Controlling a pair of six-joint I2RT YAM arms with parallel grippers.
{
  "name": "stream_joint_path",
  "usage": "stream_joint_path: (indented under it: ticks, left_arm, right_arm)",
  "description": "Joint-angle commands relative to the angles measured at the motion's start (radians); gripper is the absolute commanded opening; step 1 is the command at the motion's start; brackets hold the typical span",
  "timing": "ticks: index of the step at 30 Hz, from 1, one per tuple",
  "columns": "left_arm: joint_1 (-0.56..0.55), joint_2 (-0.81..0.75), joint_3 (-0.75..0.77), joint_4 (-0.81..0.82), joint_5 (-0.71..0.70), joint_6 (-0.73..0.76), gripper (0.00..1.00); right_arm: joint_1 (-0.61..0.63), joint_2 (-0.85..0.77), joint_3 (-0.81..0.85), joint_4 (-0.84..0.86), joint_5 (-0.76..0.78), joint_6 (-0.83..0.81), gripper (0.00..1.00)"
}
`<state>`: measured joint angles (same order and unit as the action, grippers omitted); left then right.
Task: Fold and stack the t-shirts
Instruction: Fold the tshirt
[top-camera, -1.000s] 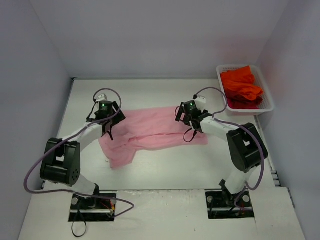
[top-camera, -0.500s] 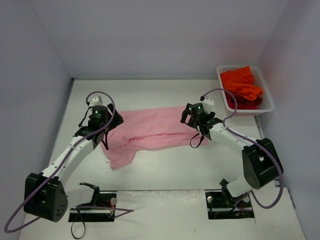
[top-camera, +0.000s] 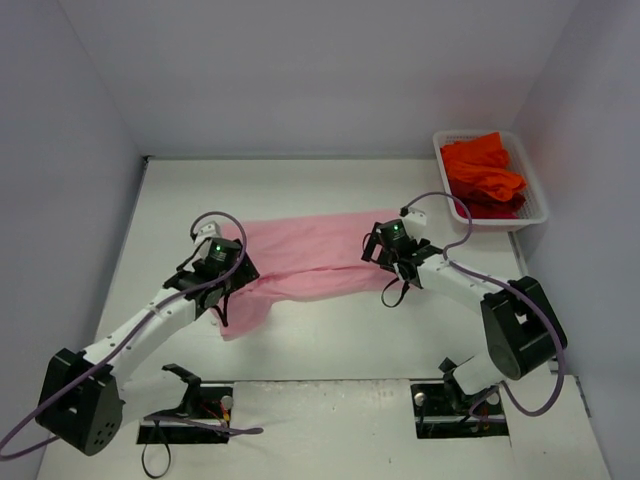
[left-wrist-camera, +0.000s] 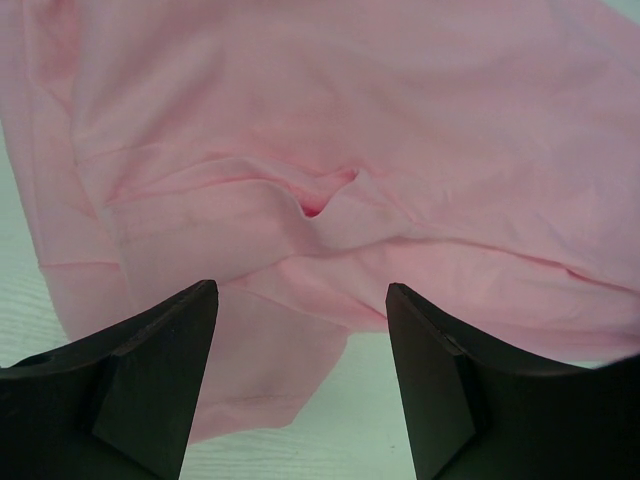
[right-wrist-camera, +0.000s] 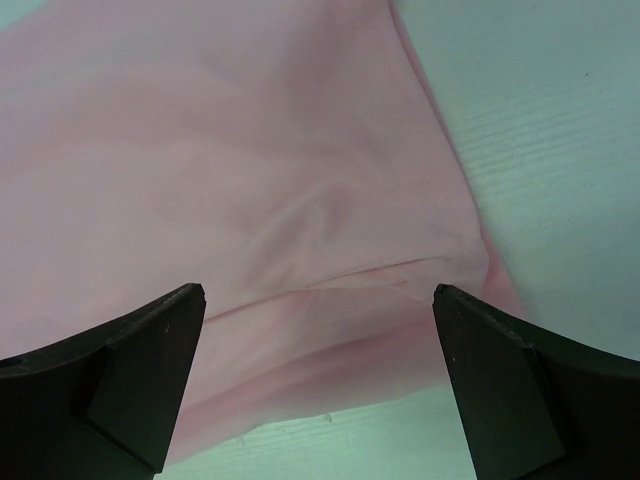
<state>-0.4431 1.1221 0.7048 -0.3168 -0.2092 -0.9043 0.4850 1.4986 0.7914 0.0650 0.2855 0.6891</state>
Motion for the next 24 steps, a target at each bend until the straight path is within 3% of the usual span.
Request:
stream_joint_path:
  ticks: [1, 11, 24]
  left_arm:
    - [-0.026, -0.053, -0.001, -0.048, -0.050, -0.061, 0.64]
    - [-0.114, -0.166, -0.053, -0.162, -0.105, -0.149, 0.64]
    - [-0.264, -0.107, -0.065, -0.222, -0.177, -0.294, 0.64]
  right_arm:
    - [0.003, -0.017, -0.018, 0.041, 0.012, 0.023, 0.95]
    - [0.003, 0.041, -0.017, 0.090, -0.011, 0.018, 0.95]
    - [0.001, 0.068, -0.018, 0.117, -0.008, 0.012, 0.96]
